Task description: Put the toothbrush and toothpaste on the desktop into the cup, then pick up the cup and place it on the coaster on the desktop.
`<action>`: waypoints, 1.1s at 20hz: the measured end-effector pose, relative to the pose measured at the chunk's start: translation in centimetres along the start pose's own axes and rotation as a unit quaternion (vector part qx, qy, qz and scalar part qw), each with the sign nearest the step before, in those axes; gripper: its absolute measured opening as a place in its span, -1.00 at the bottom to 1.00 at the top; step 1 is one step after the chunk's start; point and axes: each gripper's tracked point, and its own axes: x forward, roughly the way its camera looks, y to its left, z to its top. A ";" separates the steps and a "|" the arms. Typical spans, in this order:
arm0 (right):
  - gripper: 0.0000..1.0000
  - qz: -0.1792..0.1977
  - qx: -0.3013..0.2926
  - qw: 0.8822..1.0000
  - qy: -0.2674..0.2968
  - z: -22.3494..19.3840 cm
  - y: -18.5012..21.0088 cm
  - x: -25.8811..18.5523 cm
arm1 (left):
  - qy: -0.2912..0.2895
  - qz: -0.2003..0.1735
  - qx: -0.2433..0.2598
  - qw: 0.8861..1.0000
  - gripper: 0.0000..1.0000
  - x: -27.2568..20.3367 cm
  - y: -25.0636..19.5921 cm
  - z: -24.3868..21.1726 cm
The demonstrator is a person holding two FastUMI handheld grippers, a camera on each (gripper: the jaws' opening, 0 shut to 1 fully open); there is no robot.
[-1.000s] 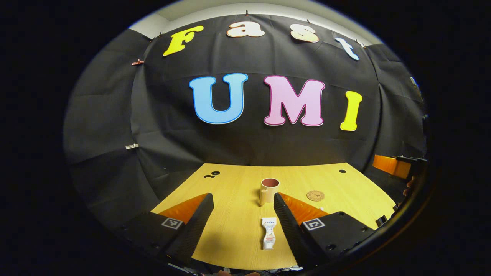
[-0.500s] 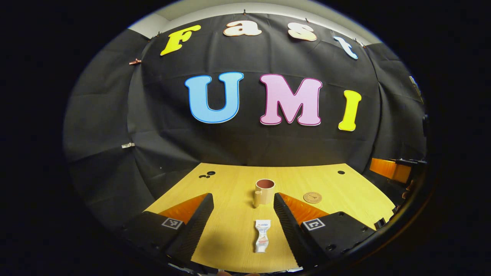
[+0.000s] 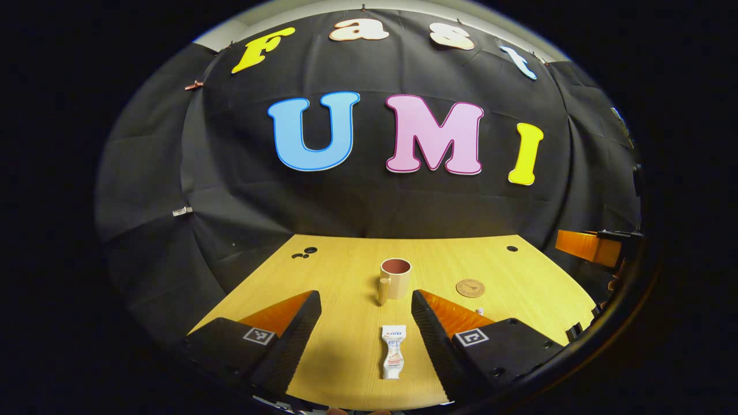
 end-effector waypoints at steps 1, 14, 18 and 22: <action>0.96 0.000 0.002 1.000 0.004 -0.2 -0.1 0.4 | 0.009 0.002 -0.003 1.000 0.95 0.4 0.0 -0.5; 0.96 0.012 0.005 0.998 0.054 -2.4 -1.5 5.8 | 0.114 0.019 -0.038 0.993 0.95 6.6 -0.8 -7.1; 0.98 0.017 0.001 0.997 0.075 -3.5 -2.3 7.3 | 0.148 -0.002 -0.024 0.989 0.95 8.9 -2.3 -10.1; 0.96 0.021 -0.001 0.995 0.094 -4.4 -2.5 8.0 | 0.187 -0.019 -0.001 0.982 0.95 11.0 -3.3 -13.6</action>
